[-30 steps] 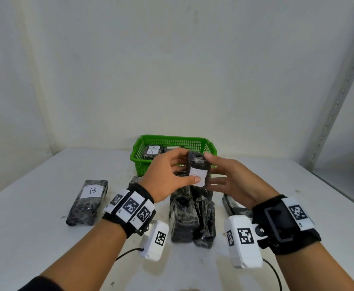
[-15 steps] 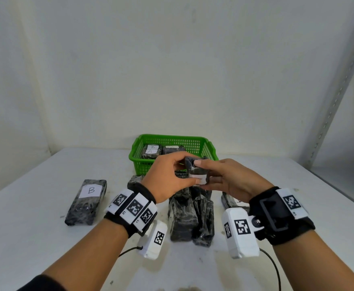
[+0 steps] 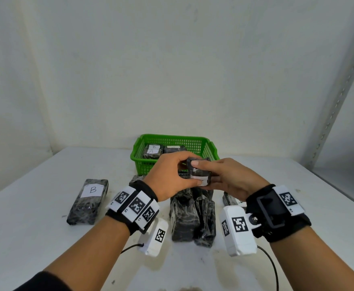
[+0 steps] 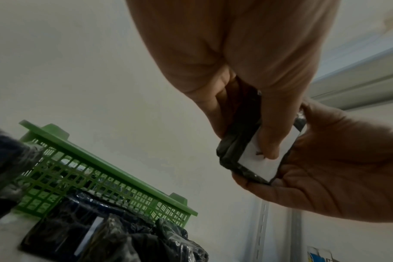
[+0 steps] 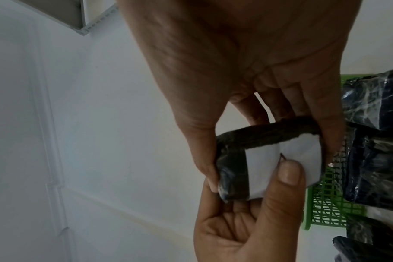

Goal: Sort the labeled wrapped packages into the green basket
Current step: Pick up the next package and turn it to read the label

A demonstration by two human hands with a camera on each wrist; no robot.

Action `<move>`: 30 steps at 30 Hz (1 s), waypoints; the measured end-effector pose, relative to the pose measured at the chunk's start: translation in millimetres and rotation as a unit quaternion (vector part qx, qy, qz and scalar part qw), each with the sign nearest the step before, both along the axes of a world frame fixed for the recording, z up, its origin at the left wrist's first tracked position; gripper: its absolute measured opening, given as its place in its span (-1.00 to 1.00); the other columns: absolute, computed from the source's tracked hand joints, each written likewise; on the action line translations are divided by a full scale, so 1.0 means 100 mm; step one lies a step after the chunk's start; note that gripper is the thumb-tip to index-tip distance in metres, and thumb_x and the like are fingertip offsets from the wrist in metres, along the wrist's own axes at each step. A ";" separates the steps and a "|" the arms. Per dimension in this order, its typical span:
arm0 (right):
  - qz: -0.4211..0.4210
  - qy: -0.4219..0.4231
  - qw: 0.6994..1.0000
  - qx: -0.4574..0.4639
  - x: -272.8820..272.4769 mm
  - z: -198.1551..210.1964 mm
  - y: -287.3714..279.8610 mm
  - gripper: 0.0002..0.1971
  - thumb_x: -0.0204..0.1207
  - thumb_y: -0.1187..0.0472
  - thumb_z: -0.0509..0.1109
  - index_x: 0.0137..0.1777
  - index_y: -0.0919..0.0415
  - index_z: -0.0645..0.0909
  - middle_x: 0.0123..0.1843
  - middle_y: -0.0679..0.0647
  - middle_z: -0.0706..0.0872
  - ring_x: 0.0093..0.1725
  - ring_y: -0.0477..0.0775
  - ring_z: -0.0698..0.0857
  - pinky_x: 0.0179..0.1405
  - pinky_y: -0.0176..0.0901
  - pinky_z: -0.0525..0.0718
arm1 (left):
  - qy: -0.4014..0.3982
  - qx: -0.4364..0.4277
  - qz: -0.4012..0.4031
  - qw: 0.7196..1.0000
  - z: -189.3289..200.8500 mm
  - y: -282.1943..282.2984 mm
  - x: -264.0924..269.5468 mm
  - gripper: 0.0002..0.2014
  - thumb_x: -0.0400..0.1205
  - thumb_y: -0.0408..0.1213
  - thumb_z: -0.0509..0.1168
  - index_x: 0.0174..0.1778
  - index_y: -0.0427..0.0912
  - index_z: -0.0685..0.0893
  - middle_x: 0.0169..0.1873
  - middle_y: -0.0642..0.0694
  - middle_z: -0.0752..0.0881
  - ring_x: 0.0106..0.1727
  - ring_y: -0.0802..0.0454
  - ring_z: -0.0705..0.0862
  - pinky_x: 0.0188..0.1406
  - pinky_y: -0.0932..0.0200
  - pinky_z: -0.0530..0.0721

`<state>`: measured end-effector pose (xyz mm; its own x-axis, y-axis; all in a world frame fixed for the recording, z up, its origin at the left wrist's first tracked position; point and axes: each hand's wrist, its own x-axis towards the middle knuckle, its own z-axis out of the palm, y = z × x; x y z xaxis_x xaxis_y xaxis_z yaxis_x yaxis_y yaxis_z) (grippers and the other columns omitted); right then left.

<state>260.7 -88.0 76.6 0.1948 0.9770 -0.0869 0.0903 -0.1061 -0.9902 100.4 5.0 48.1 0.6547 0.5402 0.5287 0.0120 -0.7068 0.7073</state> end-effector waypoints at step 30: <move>-0.034 0.039 0.997 0.061 0.09 -0.09 0.02 -0.74 0.69 0.27 0.46 0.32 0.36 0.72 0.19 0.31 0.88 0.07 0.32 0.88 0.19 0.06 0.84 | -0.123 -0.233 -0.011 0.965 0.02 0.12 0.02 -0.44 0.52 -0.41 0.52 0.43 -0.03 0.57 0.17 -0.13 0.78 0.14 0.00 0.81 0.05 -0.01 0.81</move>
